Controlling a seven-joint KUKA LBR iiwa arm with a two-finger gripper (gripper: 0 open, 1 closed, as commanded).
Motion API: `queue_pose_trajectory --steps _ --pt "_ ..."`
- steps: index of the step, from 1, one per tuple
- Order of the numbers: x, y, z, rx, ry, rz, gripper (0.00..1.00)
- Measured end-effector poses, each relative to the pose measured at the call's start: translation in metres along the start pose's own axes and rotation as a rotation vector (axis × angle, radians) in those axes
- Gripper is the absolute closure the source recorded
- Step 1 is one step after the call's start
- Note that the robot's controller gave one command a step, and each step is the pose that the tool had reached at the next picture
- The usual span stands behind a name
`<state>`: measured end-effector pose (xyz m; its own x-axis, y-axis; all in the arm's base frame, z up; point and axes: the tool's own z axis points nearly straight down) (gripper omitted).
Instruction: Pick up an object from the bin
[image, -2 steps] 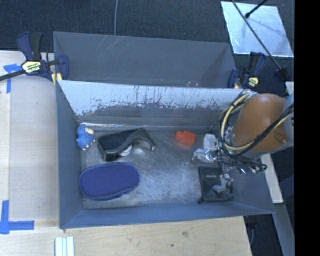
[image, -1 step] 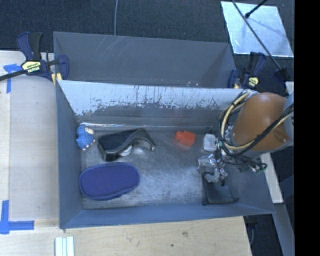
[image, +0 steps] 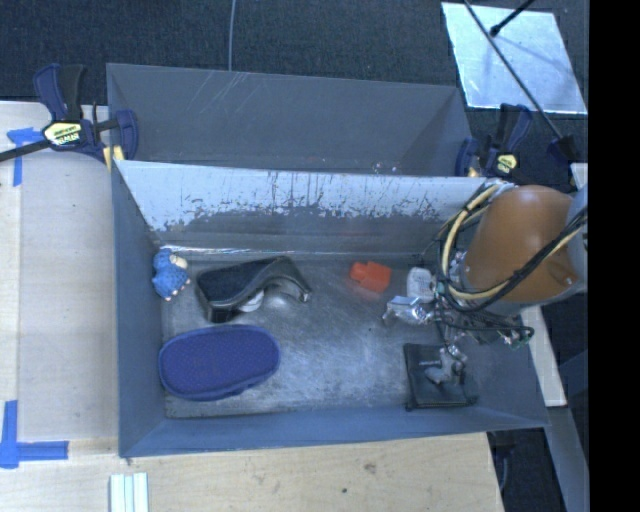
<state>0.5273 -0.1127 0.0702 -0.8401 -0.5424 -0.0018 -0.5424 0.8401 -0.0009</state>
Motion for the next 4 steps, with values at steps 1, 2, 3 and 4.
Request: queue_pose_trajectory --steps 1,2,3,4 --pt "0.0 0.0 0.0 0.001 0.0 -0.001 1.0" --pt "0.0 0.0 0.0 0.0 0.0 -0.001 0.0" --pt "0.016 0.017 0.0 -0.002 0.002 -0.439 0.0" --pt "0.016 0.017 0.0 -0.002 0.002 -0.439 1.0"
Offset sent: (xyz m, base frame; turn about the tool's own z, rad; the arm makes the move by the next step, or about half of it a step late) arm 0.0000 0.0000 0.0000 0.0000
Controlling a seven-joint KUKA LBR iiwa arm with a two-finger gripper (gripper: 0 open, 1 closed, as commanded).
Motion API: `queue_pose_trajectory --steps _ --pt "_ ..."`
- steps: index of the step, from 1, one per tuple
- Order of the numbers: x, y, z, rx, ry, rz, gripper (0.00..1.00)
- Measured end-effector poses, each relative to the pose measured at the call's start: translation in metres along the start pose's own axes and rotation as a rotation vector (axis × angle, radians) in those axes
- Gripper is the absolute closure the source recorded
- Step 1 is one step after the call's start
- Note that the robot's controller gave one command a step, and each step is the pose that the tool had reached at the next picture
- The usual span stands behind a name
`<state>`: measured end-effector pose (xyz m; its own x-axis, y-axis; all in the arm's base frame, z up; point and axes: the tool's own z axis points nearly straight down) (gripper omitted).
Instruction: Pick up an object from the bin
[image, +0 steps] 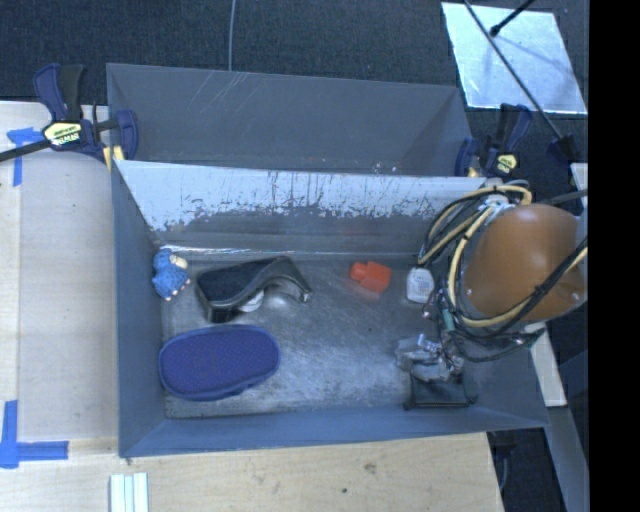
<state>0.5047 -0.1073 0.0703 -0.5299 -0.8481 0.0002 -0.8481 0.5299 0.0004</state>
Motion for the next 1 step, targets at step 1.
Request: queue_pose_trajectory --steps 1 --pt "0.0001 0.0001 0.0001 0.0 0.0 0.0 0.0"
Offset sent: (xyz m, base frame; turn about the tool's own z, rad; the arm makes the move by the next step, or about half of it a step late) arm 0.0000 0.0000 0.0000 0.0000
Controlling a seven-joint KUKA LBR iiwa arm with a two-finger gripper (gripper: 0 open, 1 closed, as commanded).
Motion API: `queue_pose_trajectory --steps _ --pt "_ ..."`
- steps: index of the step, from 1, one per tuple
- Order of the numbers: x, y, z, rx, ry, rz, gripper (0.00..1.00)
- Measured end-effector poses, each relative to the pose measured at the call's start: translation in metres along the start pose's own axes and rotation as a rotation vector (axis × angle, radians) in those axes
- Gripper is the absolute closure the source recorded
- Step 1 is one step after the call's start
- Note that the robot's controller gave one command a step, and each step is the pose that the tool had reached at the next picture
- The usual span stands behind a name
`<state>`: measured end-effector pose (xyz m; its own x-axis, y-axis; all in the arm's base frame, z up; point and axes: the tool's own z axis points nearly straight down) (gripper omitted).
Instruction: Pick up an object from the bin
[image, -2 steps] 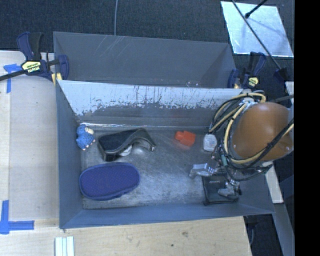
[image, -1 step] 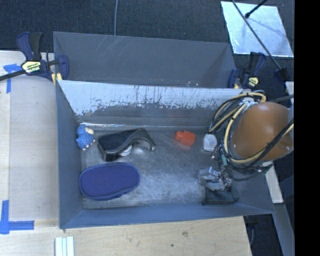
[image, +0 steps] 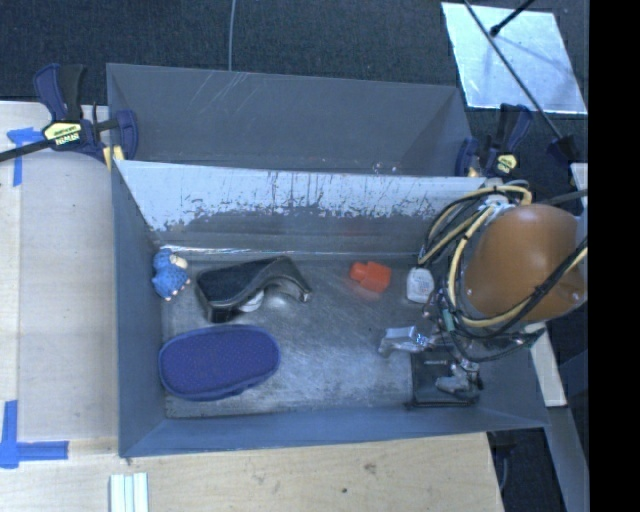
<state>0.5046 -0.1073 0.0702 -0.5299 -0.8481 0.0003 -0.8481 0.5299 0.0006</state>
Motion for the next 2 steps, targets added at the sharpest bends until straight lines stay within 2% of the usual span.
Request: queue_pose_trajectory --steps 1,2 --pt "0.0 0.0 0.0 0.0 0.0 0.0 1.0" --pt "0.008 -0.01 -0.153 0.011 -0.005 0.046 1.0"
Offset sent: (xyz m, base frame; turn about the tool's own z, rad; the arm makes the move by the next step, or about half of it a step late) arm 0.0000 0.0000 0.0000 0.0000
